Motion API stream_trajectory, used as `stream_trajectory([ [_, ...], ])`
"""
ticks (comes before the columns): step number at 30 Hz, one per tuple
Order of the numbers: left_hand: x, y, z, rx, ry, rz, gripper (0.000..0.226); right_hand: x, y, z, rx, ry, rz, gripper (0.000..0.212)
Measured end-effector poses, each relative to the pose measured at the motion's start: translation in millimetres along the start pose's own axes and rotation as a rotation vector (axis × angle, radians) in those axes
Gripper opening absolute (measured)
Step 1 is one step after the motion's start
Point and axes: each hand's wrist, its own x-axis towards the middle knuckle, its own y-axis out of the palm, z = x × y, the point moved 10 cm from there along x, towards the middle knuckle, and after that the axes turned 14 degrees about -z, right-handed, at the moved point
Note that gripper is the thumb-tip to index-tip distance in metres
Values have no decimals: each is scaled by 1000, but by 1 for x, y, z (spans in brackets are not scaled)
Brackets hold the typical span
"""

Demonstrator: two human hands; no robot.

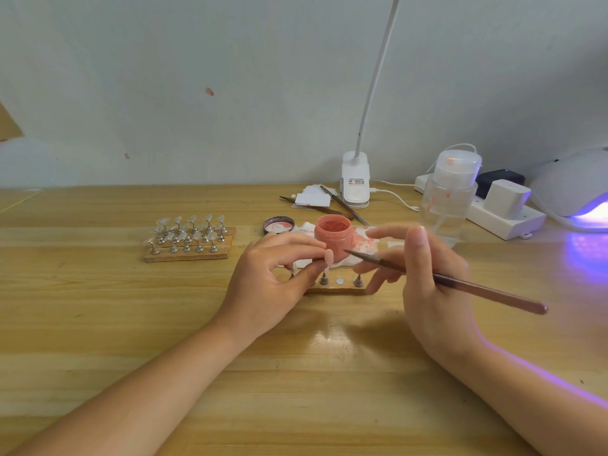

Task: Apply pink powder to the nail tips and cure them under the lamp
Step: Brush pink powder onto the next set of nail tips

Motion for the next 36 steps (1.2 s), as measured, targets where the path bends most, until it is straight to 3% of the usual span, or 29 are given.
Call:
stream_trajectory([
  [3,0,1,0,9,4,9,13,-1,2,-2,-114,-22,33,39],
  [8,0,1,1,52,16,2,20,-4,17,3,-316,-154,144,26],
  [12,-2,2,3,53,-6,16,19,-9,26,-1,-322,-162,218,31],
  [20,-2,7,-3,75,17,63,15,-8,28,9,-288,-197,209,31],
  [24,-1,7,-2,115,-7,62,29,-4,20,0,-261,-140,140,34],
  [28,0,7,9,158,-86,64,47,2,11,-14,-291,-57,121,37],
  [36,-6,13,35,146,-244,141,45,-3,20,-28,-425,-76,261,30],
])
